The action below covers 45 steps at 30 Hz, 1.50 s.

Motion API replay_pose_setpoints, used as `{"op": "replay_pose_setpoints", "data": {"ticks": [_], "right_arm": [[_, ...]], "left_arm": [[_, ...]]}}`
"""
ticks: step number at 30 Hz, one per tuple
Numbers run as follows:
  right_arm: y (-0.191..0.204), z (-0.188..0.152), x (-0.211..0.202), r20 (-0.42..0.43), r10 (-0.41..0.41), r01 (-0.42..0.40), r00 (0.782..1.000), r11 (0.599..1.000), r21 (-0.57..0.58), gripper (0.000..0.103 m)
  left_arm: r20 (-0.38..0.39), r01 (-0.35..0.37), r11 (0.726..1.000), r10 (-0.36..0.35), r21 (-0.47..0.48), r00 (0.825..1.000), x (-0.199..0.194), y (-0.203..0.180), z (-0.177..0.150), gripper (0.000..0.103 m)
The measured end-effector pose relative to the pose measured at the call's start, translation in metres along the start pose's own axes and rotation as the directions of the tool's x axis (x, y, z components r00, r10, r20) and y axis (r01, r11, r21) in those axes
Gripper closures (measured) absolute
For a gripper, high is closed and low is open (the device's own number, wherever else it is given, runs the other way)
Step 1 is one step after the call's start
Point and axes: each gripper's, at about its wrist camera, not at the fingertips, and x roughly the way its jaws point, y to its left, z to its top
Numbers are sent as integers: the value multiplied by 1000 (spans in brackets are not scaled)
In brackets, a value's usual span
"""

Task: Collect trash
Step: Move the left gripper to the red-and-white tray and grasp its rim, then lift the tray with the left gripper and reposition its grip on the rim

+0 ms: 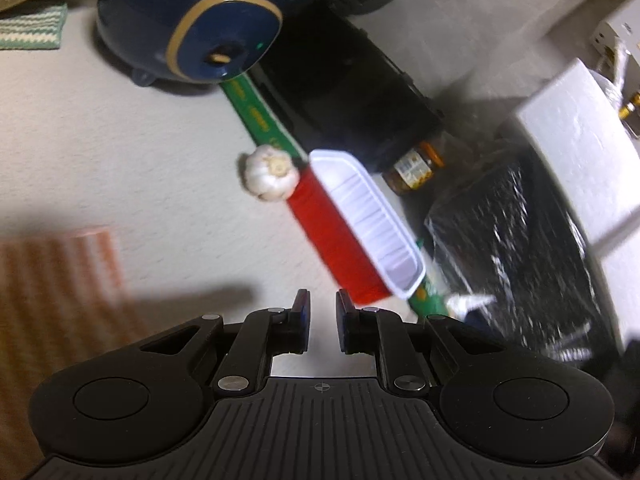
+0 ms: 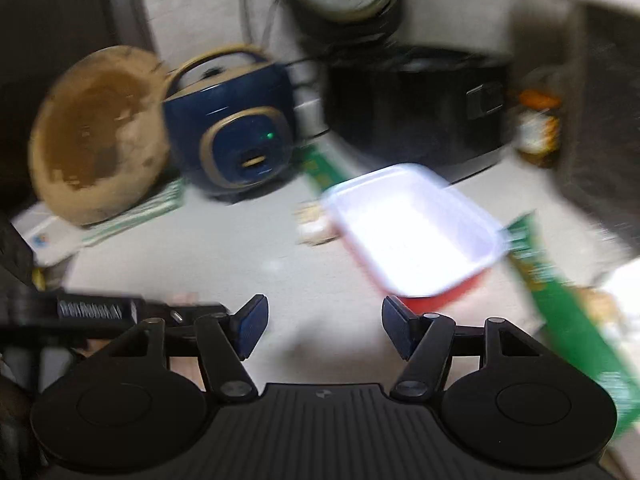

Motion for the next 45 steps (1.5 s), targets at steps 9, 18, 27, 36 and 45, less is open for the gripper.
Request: {"op": "replay_pose_setpoints", "data": {"ticks": [9,18,27,36,45], "right_arm": [[-67,-44,-24,-38,-102,106,994,985,134,36],[-91,-60,-39,-35,-149,153,988,974,166,35],[-101,-60,-40,-38,-180,184,983,965,189,34],[-113,-4,0,32,-97,90,995,979,181,26],[-112,17,69,-77,55,-32,995,962,271,52]], "left_arm": [[30,-148,989,147,25,989,79,-66,17,86],[57,-212,972,207,102,977,113,-87,20,84],[64,-261,947,253,188,965,109,-81,18,70],[37,-210,968,207,137,978,62,-50,18,70],[68,-96,993,92,73,993,-2,-20,13,70]]}}
